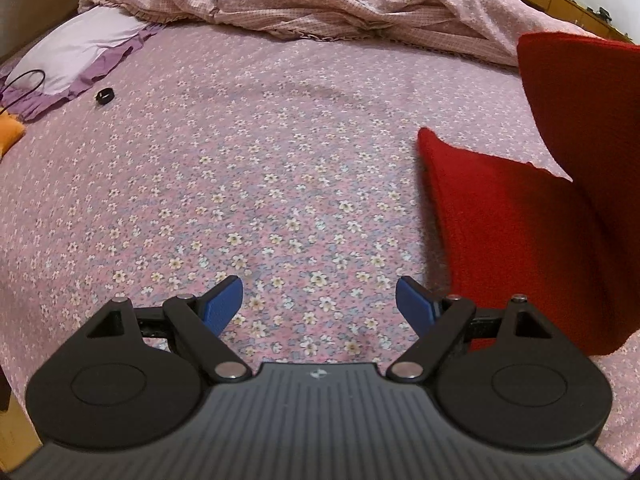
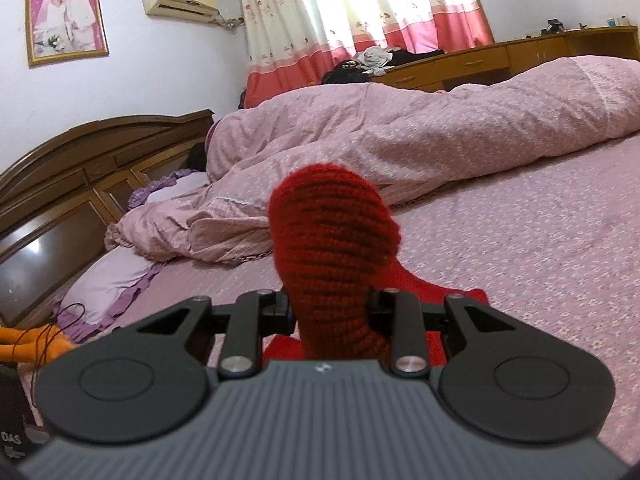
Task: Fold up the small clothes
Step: 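Lift the cardigan end with the right tool, fold it over, open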
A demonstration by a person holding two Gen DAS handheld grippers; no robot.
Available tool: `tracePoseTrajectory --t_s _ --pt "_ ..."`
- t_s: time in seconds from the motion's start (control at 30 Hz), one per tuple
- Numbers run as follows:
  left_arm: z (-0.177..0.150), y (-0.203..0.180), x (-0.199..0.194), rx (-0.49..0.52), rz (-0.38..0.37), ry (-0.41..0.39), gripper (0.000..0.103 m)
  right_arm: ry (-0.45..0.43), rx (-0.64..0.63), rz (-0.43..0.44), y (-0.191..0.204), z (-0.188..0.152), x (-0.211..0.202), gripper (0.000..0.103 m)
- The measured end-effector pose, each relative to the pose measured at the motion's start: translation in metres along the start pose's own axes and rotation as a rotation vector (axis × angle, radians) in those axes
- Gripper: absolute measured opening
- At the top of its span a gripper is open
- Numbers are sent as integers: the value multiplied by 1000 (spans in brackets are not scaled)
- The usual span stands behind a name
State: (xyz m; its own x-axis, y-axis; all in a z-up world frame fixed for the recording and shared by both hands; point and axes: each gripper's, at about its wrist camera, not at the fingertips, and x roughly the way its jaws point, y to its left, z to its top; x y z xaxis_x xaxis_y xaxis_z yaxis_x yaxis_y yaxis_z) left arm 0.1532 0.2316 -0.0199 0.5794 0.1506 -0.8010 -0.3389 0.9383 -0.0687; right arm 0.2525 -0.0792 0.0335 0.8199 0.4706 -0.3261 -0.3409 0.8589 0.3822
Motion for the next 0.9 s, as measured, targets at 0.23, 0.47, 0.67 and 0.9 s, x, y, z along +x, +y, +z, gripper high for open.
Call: tracePoseTrajectory --t_s 0.23,0.47,0.67,0.9 --pt "-2 12 1 -25 15 4 87 32 -9 30 20 -13 10 31" --pt "-8 24 4 -56 25 15 87 112 -65 63 36 -41 23 31" --pt "-14 32 8 -82 38 29 87 154 -114 78 45 -62 29 31" --pt "-14 36 5 -94 44 17 87 176 -123 111 45 -67 27 43"
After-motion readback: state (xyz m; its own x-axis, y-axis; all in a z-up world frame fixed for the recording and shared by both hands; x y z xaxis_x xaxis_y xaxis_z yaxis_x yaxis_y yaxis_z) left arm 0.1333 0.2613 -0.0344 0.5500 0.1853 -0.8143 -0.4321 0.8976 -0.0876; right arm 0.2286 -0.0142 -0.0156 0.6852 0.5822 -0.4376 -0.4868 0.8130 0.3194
